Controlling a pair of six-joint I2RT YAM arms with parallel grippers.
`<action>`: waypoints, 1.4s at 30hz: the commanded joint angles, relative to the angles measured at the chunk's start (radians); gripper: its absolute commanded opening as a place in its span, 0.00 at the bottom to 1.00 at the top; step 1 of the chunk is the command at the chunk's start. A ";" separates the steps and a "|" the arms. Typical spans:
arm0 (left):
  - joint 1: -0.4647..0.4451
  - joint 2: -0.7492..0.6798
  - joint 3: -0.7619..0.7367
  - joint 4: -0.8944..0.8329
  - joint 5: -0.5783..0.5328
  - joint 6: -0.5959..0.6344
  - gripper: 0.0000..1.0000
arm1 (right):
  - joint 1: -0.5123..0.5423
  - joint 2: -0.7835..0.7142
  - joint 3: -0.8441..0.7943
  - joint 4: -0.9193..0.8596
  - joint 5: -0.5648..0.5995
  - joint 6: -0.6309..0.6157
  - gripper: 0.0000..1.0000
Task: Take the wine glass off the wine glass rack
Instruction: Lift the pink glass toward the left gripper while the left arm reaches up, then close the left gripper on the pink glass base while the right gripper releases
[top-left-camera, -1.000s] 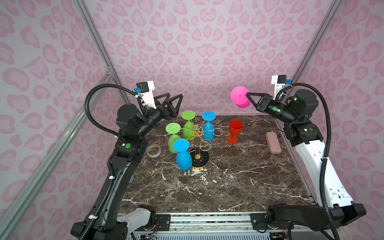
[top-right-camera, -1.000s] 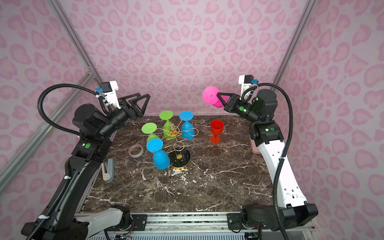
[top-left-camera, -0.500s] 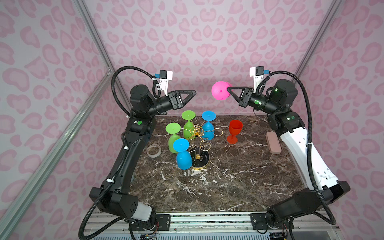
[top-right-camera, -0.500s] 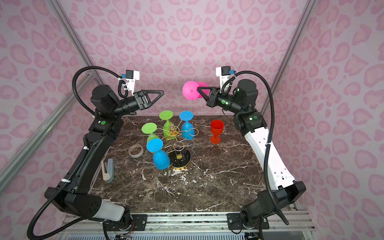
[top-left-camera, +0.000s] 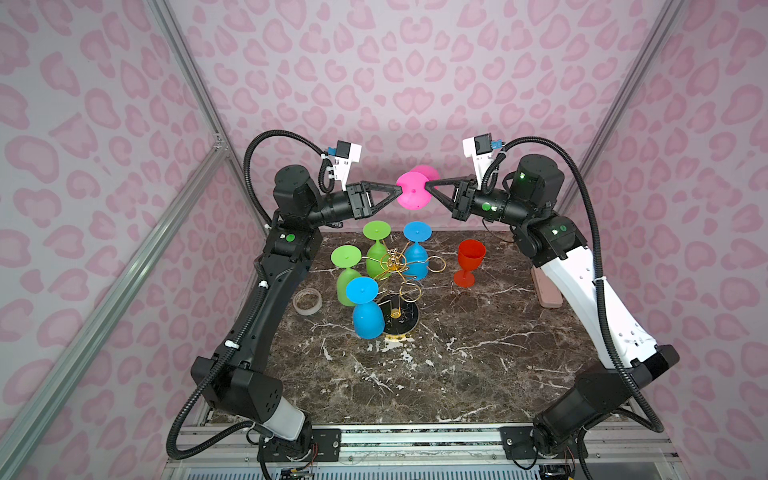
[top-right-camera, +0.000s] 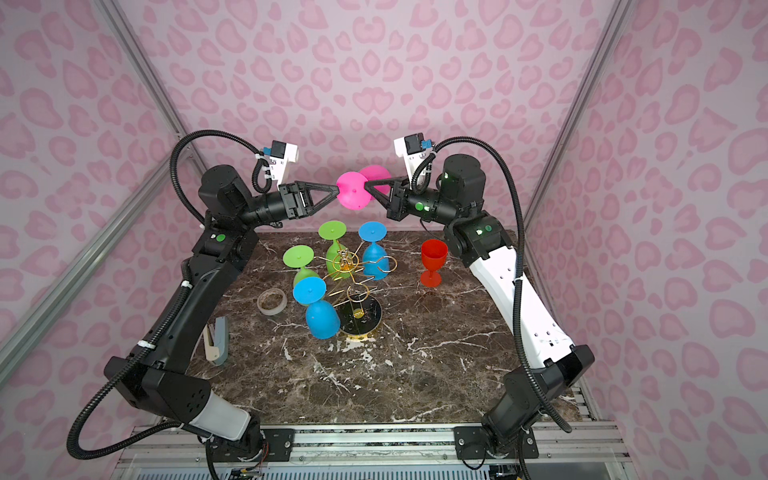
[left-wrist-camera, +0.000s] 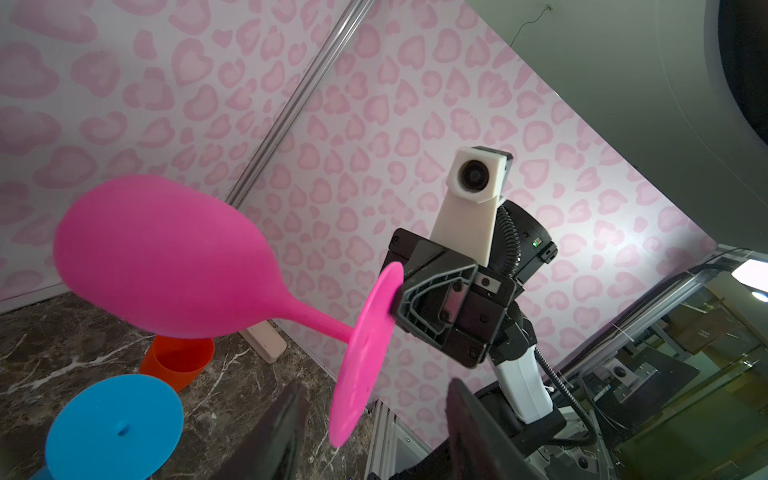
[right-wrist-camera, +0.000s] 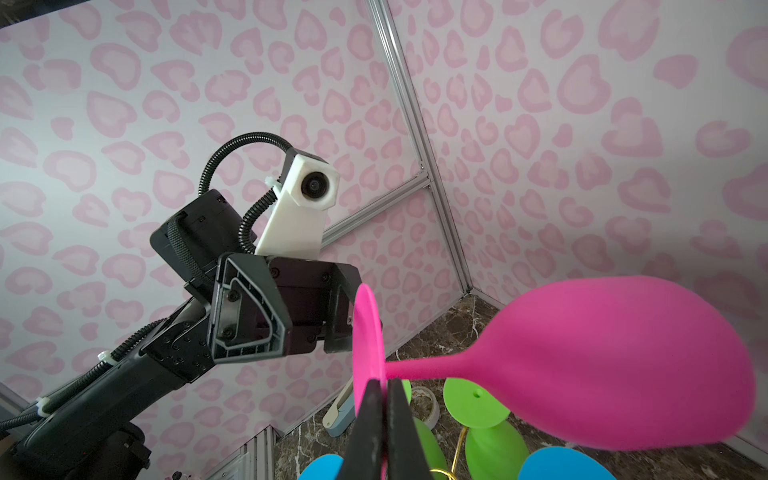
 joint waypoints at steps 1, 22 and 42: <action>-0.001 0.008 0.014 0.040 0.015 -0.010 0.55 | 0.010 0.006 0.006 0.006 -0.008 -0.016 0.00; -0.023 0.042 0.044 0.060 0.058 -0.044 0.28 | 0.021 0.027 0.011 0.044 0.021 -0.004 0.00; -0.025 0.102 0.139 0.248 0.031 -0.241 0.04 | -0.025 -0.337 -0.566 0.276 0.278 -0.341 0.88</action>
